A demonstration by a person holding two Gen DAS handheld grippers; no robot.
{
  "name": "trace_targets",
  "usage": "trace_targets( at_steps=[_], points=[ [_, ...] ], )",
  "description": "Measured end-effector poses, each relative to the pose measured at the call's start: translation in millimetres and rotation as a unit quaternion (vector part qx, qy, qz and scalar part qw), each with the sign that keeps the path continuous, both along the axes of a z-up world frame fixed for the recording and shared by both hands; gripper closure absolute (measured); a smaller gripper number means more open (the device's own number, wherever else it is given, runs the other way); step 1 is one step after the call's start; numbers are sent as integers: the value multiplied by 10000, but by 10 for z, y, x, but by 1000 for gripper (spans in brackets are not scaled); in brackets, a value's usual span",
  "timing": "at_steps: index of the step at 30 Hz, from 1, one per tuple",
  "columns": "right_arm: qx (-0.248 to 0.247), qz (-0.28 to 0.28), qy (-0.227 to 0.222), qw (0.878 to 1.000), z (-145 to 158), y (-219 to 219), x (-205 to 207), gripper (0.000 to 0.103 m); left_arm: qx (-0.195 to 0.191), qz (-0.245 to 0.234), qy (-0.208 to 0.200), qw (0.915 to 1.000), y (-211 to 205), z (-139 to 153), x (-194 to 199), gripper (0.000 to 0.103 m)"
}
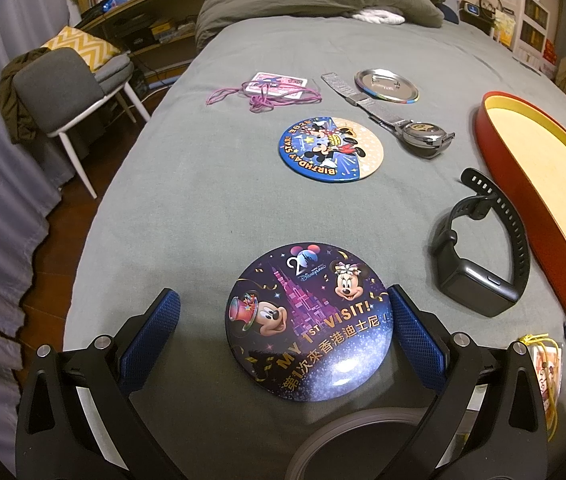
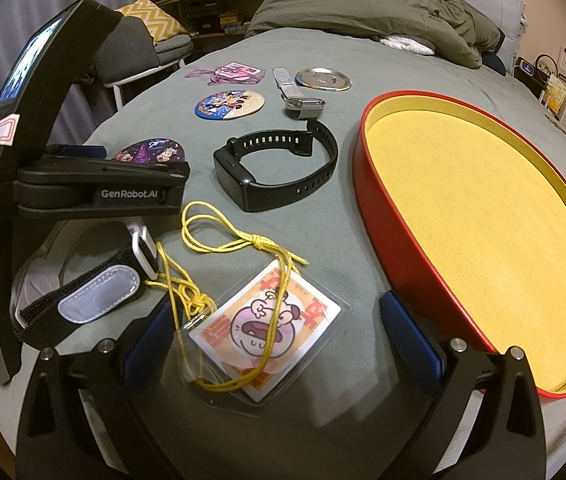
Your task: Organize jewelry
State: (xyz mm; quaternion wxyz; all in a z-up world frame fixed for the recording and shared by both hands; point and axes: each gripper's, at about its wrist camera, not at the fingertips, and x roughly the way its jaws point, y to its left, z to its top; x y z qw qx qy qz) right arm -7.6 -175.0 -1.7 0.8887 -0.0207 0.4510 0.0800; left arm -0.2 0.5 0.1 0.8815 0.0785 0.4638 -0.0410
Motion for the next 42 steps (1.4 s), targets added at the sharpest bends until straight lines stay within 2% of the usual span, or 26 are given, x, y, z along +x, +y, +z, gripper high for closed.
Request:
trace_targets(
  at_steps=[8,13,17,21,23,27,32,34,37,42],
  points=[
    [127,11,164,9998,28,-67,40,7,-89,-20,55,9999,37,30,23,4],
    [38,116,302,9995,97,-36,75,7,161,-63,4,9998,-39,76,-28,4],
    [-180,265,-74,9995,238,-13,5,7,253,-126,194,9994,-44,135,-50,4],
    [185,412,-344,9984,454,-34,-54,7,561,-104,470,9973,-4,220,-13,4],
    [242,548,-428,9973,546,-19,-75,7,657,-27,411,9970,21,311,-12,4],
    [-32,583,-577,9966,701,-7,-72,7,248,262,150,9992,142,575,15,4],
    [150,605,-521,9967,840,-103,55,7,-357,452,212,9981,201,763,169,4],
    [120,608,-520,9967,889,-136,111,7,-566,569,120,9967,195,843,221,4],
    [138,635,-533,9965,949,-188,207,7,-512,668,22,9964,111,911,317,4],
    [146,599,-549,9966,1022,-238,378,7,-223,494,-150,9984,-82,952,479,4]
  ],
)
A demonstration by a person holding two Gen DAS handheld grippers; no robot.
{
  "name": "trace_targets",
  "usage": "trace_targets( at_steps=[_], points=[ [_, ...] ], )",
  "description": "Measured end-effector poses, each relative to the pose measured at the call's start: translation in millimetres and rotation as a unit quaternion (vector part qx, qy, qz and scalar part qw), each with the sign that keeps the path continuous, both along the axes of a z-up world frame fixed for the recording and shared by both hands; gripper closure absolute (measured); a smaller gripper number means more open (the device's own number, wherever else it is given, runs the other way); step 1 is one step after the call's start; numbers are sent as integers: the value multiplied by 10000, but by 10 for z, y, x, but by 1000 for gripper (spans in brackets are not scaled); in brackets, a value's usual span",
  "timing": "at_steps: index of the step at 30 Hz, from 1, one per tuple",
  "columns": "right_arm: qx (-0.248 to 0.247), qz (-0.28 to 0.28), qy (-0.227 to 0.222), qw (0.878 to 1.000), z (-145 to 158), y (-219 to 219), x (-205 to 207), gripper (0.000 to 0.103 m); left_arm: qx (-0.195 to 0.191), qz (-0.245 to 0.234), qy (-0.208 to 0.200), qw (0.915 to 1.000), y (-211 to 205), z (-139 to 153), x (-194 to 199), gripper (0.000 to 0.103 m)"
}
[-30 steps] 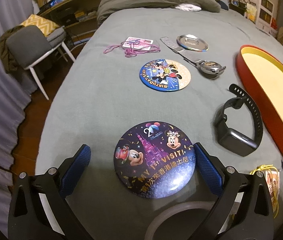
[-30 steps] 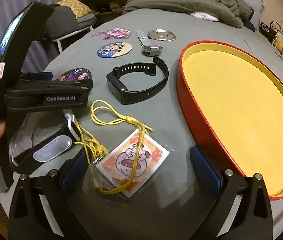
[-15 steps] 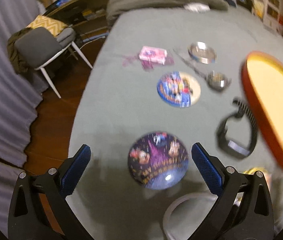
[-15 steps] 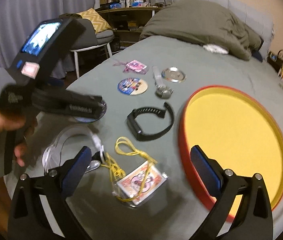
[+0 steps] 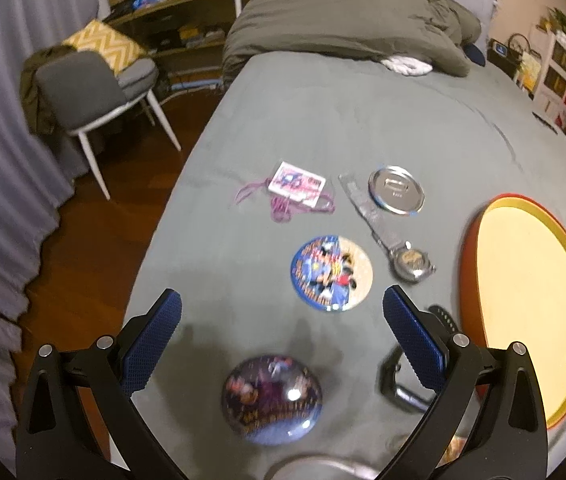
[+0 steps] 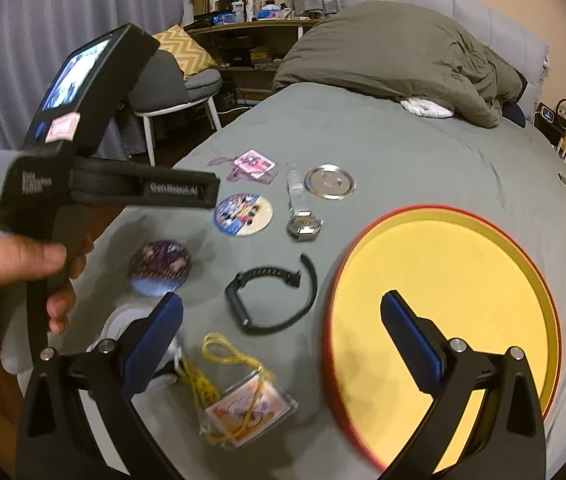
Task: Organize jewelry
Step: 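Move the left tool to the pink card badge while the right tool reaches the silver badge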
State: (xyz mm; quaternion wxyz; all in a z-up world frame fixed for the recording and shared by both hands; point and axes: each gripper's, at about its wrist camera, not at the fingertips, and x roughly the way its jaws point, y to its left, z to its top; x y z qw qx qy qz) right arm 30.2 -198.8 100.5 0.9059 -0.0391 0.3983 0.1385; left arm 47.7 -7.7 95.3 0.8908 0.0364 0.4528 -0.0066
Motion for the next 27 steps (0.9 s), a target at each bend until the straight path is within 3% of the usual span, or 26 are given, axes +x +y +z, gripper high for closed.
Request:
trace_targets(
  at_steps=[6,13,20,24,27],
  points=[
    [32,-133,-73,9999,82,-79,380,7,428,-234,-127,9987,-84,-87,184,4],
    [959,-187,231,9949,73,-251,920,7,55,-68,-23,10000,-39,-200,486,4],
    [577,-356,502,9964,34,-258,1584,7,-144,71,227,9996,-25,-373,1028,4],
    [457,-396,816,9948,-123,-256,1969,7,-77,119,465,9988,68,-536,1289,4],
    [301,-420,1098,9926,-304,-213,2228,7,-314,173,636,9973,144,-652,1410,4]
  ],
)
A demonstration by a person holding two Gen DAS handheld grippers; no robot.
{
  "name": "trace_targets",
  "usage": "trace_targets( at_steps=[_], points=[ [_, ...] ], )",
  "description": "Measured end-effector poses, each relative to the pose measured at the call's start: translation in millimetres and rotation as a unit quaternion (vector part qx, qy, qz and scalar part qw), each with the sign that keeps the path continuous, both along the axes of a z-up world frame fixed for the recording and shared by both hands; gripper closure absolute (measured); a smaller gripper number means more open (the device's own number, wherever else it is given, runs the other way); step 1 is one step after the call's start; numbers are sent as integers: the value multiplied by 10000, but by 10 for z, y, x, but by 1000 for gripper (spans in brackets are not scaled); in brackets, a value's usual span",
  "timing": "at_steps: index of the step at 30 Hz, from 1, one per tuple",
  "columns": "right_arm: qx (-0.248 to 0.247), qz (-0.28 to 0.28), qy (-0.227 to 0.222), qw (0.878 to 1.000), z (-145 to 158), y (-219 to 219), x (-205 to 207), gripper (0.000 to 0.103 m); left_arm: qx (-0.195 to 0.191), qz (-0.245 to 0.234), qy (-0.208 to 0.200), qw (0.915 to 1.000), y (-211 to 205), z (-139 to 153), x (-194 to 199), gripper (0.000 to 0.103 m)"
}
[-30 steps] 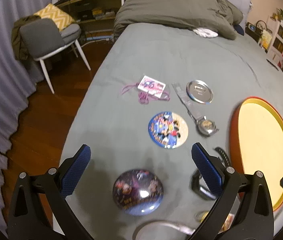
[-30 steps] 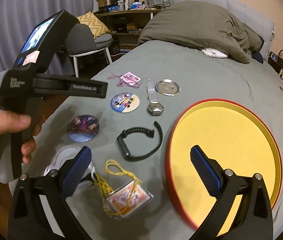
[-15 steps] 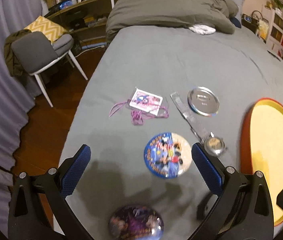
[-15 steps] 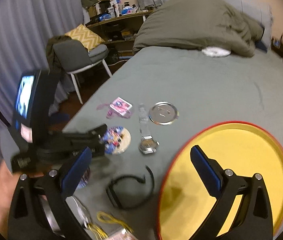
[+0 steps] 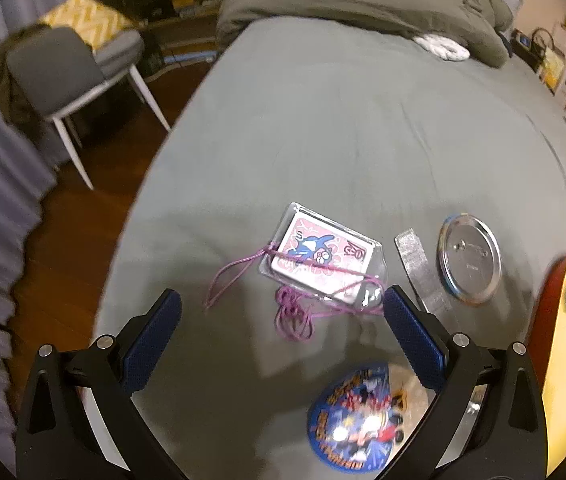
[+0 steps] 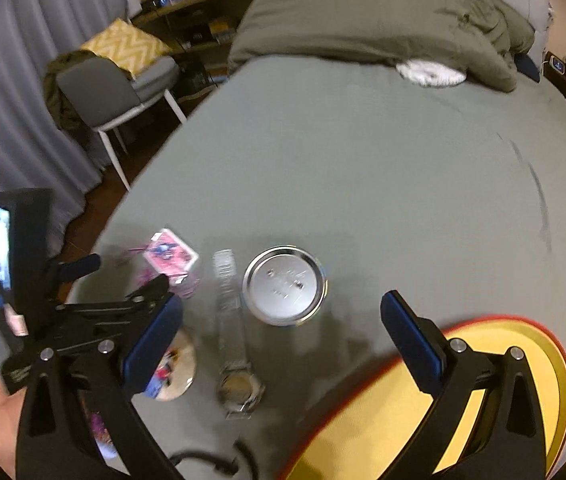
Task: Organize jewelry
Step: 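Move the left tool to the pink card badge while the right tool reaches the silver badge, then grasp the pink card badge with the left tool while the right tool grasps the silver badge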
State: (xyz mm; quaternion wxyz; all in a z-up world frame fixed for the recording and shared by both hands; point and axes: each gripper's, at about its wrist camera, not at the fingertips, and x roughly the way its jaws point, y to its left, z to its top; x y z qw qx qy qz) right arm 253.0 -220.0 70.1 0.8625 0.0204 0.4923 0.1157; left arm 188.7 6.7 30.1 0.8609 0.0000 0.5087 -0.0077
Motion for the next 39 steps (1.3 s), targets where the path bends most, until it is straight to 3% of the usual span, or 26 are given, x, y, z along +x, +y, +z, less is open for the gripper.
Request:
trace_targets(
  at_steps=[3,11,15,21,30,36,39],
  points=[
    [-161,-38,328,9993,-189,26,188,7,-201,-13,91,9998,-1,-80,76,4],
    [-173,-192,891,9957,-535,92,423,7,95,41,113,9999,-47,-228,182,4],
    [-23,-374,1164,9925,-634,45,513,7,267,-237,-119,9993,-90,-247,170,4],
    [-129,-420,1221,9915,-660,123,555,7,212,-640,-242,9974,-45,-259,174,4],
    [-840,-524,1515,9835,-769,254,617,7,383,-587,-251,9972,-101,-277,146,4],
    [-823,-563,1492,9838,-758,249,619,8,376,-563,-230,9974,-98,-263,146,6],
    [-784,-584,1322,9864,-741,210,552,13,379,-554,-281,9973,-94,-239,120,18]
  ],
)
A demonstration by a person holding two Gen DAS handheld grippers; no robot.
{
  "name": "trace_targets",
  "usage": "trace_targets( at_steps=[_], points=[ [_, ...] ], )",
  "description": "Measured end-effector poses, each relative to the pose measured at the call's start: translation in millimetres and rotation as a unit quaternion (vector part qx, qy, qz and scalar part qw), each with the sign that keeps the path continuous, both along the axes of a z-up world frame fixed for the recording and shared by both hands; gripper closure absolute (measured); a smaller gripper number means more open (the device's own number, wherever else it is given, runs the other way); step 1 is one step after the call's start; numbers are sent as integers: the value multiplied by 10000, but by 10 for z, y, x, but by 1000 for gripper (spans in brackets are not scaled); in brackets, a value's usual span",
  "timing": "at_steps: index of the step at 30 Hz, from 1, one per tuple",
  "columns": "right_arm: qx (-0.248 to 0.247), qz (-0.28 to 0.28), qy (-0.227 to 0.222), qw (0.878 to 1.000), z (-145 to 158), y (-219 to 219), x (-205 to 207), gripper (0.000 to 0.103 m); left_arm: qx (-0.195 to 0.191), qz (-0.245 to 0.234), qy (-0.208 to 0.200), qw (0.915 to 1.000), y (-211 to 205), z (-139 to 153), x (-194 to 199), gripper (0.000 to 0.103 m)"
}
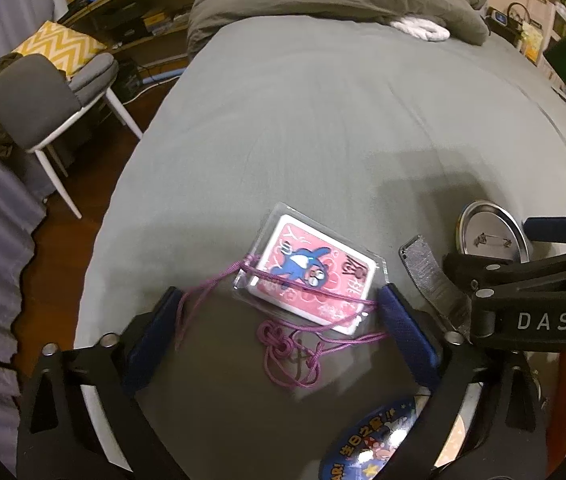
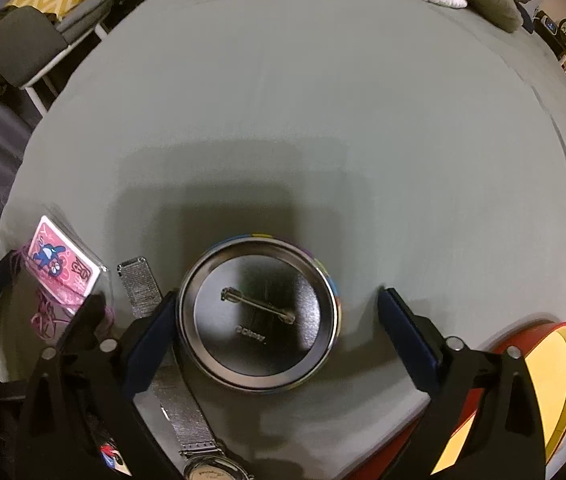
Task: Organize jewelry
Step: 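Grasp the pink card badge with the left tool while the right tool grasps the silver badge, then carry the pink card badge and silver badge over the yellow tray with both tools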
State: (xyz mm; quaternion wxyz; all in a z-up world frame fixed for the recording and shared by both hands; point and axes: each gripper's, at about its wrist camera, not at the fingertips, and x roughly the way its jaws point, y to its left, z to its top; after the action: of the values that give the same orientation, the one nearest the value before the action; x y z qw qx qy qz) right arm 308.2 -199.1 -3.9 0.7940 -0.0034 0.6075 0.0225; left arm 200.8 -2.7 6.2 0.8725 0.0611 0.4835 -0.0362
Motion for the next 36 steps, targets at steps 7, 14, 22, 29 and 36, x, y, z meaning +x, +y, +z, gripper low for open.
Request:
trace_targets(
  at_steps=[7,14,22,29,36],
  points=[
    [142,-69,-140,9998,129,-91,-85,33,-434,245,-54,9987,142,102,-32,77],
    [231,-146,-347,9990,246,-132,-207,33,-816,234,-112,9963,204,153,-84,95],
    [424,-110,-613,9972,514,-252,-393,33,-859,184,-201,9959,172,269,-131,98],
    [514,-142,-900,9945,854,-489,-687,33,-825,44,-402,9958,45,586,-400,98],
    [433,-284,-1286,9903,1268,-1029,-1230,33,-1273,-515,-813,9872,-515,1085,-841,98]
  ],
)
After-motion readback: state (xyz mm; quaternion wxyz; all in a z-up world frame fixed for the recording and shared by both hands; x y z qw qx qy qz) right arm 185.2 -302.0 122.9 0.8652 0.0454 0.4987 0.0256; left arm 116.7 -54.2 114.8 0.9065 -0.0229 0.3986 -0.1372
